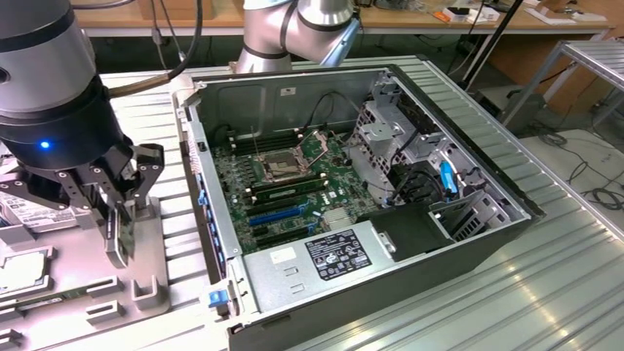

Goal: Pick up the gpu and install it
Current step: 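Pick up the gpu and move the gpu toward the slot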

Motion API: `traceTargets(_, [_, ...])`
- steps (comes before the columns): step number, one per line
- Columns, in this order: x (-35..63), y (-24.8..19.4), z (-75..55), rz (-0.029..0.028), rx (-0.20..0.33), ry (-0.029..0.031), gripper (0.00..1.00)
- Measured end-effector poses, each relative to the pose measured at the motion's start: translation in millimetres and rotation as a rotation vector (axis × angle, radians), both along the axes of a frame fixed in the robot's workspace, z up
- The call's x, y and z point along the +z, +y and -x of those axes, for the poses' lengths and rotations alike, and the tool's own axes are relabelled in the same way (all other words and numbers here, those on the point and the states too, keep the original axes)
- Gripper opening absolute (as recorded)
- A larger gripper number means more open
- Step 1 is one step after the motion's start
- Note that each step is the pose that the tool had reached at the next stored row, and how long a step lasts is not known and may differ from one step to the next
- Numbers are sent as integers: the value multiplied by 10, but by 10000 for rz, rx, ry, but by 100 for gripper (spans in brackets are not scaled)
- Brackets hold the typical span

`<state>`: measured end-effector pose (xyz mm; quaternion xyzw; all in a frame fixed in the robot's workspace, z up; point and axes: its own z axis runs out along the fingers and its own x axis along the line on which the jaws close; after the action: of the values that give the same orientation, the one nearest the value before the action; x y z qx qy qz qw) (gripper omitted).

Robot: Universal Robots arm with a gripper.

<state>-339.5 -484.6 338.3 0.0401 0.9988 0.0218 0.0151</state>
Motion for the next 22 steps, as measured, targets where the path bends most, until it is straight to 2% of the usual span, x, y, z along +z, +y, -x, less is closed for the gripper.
traceTargets(9, [103,0,0,1,0,1,27])
traceTargets(15, [133,0,0,0,0,0,27])
traceTargets(22, [259,0,0,0,0,0,27])
